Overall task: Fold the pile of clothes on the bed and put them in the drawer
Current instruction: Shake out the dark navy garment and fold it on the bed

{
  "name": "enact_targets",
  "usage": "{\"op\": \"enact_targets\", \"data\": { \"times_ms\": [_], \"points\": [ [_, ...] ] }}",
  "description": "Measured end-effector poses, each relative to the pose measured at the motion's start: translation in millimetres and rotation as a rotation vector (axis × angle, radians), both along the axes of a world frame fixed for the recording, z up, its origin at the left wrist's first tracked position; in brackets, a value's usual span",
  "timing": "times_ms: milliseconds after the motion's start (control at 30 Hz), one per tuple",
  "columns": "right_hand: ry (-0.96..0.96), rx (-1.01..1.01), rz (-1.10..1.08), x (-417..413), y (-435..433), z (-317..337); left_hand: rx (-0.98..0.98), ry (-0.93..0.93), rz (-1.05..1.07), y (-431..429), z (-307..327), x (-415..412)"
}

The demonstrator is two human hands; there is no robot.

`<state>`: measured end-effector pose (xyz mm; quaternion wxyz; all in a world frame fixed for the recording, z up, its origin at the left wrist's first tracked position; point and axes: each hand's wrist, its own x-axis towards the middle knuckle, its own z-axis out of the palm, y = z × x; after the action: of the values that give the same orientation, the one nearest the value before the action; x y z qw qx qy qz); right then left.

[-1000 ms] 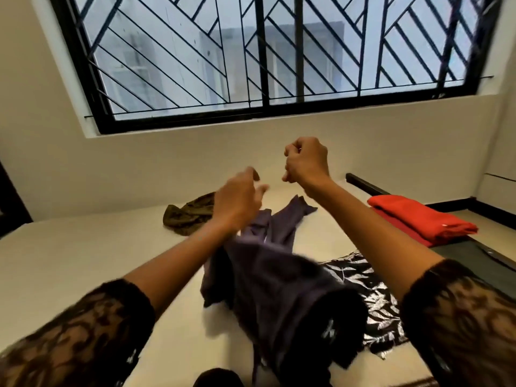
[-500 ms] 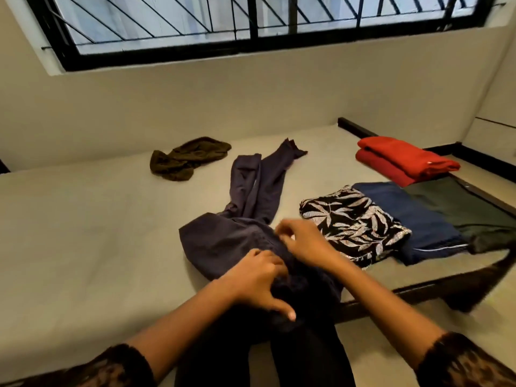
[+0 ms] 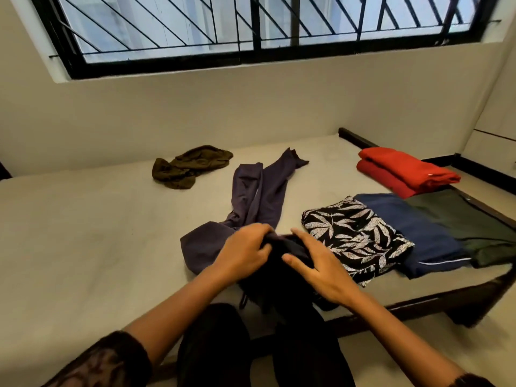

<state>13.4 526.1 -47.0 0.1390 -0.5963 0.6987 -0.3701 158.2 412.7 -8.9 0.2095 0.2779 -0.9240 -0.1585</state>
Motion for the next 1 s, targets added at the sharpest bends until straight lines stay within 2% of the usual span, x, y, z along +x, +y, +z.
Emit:
{"op": "enact_targets", "data": {
  "times_ms": [100, 200, 267, 367, 467, 600, 667, 767, 833, 900, 1000],
  "points": [
    [0.099, -0.075, -0.105, -6.3, -16.9, 15.7, 0.04, 0.143, 0.052, -13.4, 45.6, -11.8],
    [-0.045, -0.142, -0.323, -19.8, -37.6, 27.7, 0.071, 0.29, 0.14, -25.2, 86.5, -16.6],
    [-0.117, -0.17, -0.385, -25.2, -46.6, 46.2, 0.1, 0.351, 0.201, -31.0, 106.7, -15.1],
    [-0.142, -0.24, -0.384, -23.0, -59.9, 96.9, -0.054, 0.226, 0.211, -37.1, 121.1, -13.9],
    [0.005, -0.331, -0.311, -5.4, -80.1, 160.2, -0.087, 0.162, 0.143, -28.9, 132.7, -20.8],
    [0.154, -0.405, -0.306, 14.4, -92.0, 216.7, -0.303, 0.051, 0.286, -30.9, 170.3, -18.9],
    [0.242, -0.441, -0.332, 7.7, -91.4, 223.2, -0.356, 0.092, 0.36, -42.9, 197.4, -4.9],
    [0.575, -0.378, -0.327, -5.7, -87.8, 200.4, -0.374, 0.208, 0.4, -56.7, 231.4, 13.2],
    [0.567, -0.341, -0.313, -11.2, -84.7, 182.7, -0.421, 0.244, 0.446, -61.1, 242.3, 22.8],
    [0.48, -0.327, -0.338, -17.3, -81.3, 183.2, -0.536, 0.19, 0.501, -63.6, 244.0, 34.3],
    [0.604, -0.222, -0.412, -33.2, -74.5, 207.8, -0.798, -0.011, 0.543, -71.5, 238.7, 58.2]
  ]
}}
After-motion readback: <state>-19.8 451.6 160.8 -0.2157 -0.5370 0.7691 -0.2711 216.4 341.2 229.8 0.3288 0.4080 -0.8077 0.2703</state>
